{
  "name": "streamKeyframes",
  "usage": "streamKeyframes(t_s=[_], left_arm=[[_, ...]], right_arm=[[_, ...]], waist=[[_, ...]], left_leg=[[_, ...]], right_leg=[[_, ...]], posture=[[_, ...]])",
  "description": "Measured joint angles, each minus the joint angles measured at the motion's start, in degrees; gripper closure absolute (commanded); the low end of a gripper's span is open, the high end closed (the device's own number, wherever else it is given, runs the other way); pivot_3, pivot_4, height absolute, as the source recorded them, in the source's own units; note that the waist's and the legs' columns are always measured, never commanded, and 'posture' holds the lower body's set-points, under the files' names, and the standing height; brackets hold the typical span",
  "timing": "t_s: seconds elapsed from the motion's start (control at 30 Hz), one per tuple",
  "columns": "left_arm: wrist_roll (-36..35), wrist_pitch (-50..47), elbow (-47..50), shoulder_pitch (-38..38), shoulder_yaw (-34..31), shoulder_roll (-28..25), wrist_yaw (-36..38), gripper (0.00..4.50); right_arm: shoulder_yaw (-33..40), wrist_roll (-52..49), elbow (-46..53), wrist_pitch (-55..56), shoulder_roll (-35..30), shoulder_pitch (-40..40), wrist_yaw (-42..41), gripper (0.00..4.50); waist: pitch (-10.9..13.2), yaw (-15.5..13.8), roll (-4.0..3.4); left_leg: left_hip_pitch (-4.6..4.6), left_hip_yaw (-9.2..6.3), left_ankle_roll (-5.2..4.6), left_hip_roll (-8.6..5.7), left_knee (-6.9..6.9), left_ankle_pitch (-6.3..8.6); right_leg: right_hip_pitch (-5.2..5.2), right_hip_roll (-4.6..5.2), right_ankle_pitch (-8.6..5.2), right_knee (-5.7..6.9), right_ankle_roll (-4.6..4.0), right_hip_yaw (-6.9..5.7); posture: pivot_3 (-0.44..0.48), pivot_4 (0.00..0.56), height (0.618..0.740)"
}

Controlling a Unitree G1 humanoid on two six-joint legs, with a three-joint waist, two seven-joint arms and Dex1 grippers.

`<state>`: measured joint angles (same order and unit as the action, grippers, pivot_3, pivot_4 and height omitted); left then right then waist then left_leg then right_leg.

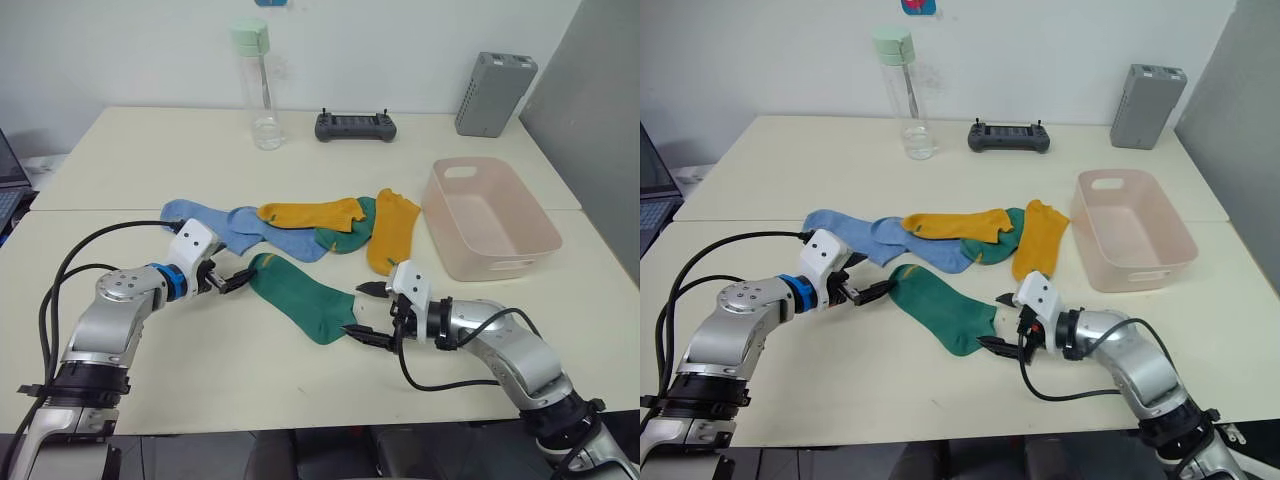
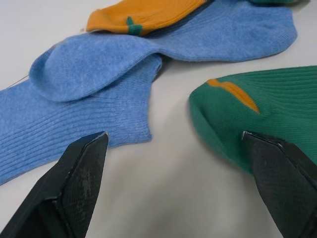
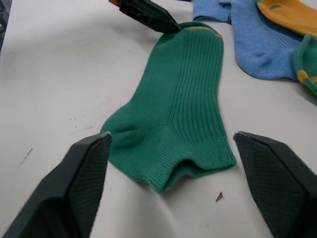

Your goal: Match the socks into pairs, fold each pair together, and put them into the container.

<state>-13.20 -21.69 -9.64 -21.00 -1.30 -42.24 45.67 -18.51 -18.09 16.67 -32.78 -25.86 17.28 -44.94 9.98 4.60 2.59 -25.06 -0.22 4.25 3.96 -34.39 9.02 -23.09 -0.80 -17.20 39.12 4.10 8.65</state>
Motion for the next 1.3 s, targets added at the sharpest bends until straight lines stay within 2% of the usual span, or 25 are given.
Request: streamKeyframes(t_s=[0.3,0.4,0.6,0.8,0.9,1.0,1.3], left_arm=[[1.3,-0.1,-1.3,-0.4,1.0,1.3,0.5,3.51],[1.2,-0.4,-1.2,-0.4,0.9,2.0,0.4,4.45],[-1.6,-6.2,3.0,2.3,-2.2,3.3,-1.7,4.45],[-7.8,-17.2,18.0,13.3,-8.6,4.1,-5.5,4.45],[-9.6,-19.8,22.9,16.7,-10.2,4.4,-7.2,4.50],[-10.8,-21.6,25.3,18.2,-11.9,4.9,-8.8,4.50],[-11.5,-22.0,27.6,20.4,-12.1,5.5,-11.0,4.50]], right_arm=[[-0.8,1.2,-2.4,0.3,1.3,0.8,-0.7,4.50],[-0.8,1.2,-2.6,0.4,1.1,0.7,-1.2,4.50],[1.4,0.8,-2.6,0.4,0.2,0.2,-1.4,4.50],[6.4,-1.1,-2.8,-0.6,-1.9,0.1,-1.2,4.50],[7.7,-3.4,-2.6,-4.0,-2.4,0.2,-1.7,3.88],[6.6,-3.7,-1.1,-5.7,-2.9,0.1,-2.7,2.93],[1.4,-1.2,-3.3,-6.3,0.3,2.7,-2.3,2.93]], waist=[[0.0,0.0,0.00],[0.0,0.0,0.00],[0.0,0.0,0.00],[0.0,0.2,0.00],[0.0,0.1,0.00],[0.0,0.1,0.00],[0.0,0.2,0.00]], left_leg=[[-0.01,-0.01,0.00,0.00,-0.02,0.00],[-0.01,-0.01,0.00,0.00,-0.06,0.00],[-0.01,-0.02,0.00,0.00,-0.14,0.00],[0.00,-0.05,0.00,0.03,-0.12,0.00],[0.01,-0.06,0.00,0.03,-0.19,0.00],[0.07,-0.08,0.00,0.02,-0.31,0.00],[0.16,-0.08,0.01,0.01,-0.45,0.00]], right_leg=[[0.01,0.00,0.05,0.01,-0.06,0.00],[0.03,0.00,0.06,0.01,-0.05,0.00],[0.06,0.00,0.07,0.02,-0.01,0.00],[0.05,0.00,0.09,0.03,-0.05,-0.02],[0.09,0.00,0.09,0.04,-0.01,-0.01],[0.25,0.00,0.00,-0.02,0.15,-0.01],[0.38,0.02,-0.02,-0.05,0.00,0.02]], posture=[[0.000,0.150,0.740],[0.000,0.150,0.740],[0.000,0.150,0.740],[0.000,0.150,0.740],[0.000,0.150,0.740],[0.000,0.150,0.740],[0.000,0.150,0.740]])
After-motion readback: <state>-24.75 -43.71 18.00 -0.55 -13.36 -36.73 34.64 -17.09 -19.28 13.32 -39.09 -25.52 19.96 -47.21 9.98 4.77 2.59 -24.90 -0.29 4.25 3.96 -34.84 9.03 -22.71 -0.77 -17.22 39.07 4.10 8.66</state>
